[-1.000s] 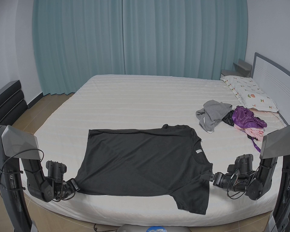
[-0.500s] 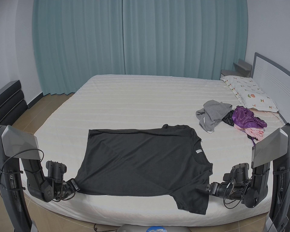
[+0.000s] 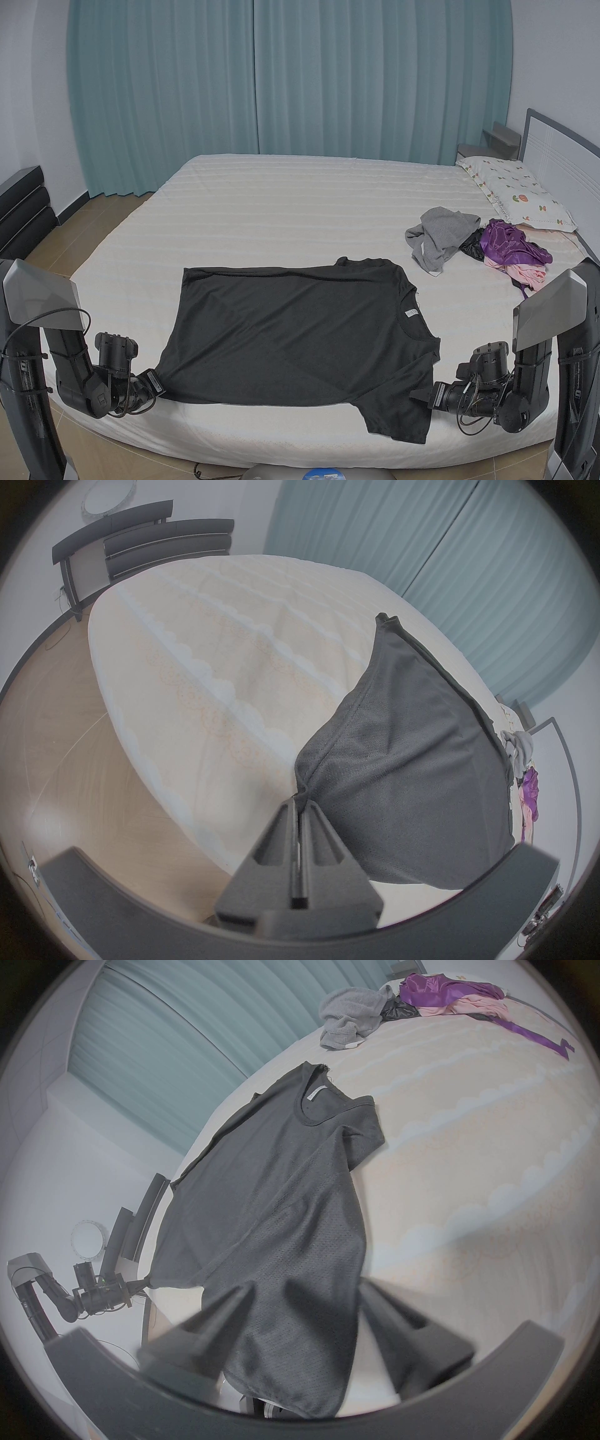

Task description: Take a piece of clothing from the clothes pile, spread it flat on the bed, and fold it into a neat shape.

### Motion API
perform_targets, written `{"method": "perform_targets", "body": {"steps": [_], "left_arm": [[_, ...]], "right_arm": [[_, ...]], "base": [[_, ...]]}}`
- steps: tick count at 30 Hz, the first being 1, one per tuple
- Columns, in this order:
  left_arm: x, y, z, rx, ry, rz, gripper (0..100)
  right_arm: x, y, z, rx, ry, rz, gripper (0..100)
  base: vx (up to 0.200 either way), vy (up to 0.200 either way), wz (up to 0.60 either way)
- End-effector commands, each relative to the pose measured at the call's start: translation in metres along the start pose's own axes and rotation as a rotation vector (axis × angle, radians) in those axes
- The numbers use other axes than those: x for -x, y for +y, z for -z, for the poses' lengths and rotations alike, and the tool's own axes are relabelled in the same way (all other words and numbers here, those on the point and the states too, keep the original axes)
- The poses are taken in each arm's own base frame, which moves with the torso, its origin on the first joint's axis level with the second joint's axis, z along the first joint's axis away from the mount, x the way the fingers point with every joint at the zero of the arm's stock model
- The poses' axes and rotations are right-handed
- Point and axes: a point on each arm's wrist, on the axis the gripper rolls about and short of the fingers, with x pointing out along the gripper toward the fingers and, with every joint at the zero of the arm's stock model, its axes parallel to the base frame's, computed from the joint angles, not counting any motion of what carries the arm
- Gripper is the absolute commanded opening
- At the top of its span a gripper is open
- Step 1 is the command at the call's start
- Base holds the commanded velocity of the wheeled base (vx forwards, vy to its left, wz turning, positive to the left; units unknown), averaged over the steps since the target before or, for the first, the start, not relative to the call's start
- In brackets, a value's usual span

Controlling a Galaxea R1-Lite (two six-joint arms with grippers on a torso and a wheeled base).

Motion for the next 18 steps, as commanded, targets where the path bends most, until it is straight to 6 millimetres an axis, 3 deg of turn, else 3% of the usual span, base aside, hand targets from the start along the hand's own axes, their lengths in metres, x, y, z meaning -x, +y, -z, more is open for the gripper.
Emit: {"method": "perform_targets", "body": {"steps": [1, 7, 18], "left_arm": [[0.0, 0.0, 0.0, 0.001, 0.0, 0.0, 0], [0.0, 0.0, 0.001, -0.001, 0.002, -0.002, 0], [0.006, 0.003, 0.003, -0.021, -0.001, -0.019, 0]], "right_arm": [[-0.002, 0.0, 0.003, 0.004, 0.003, 0.014, 0], [0.005, -0.002, 0.003, 0.016, -0.001, 0.036, 0], [0.045, -0.01, 0.008, -0.031, 0.016, 0.033, 0]], "base": [[0.0, 0.0, 0.0], [0.0, 0.0, 0.0], [0.0, 0.0, 0.0]]}}
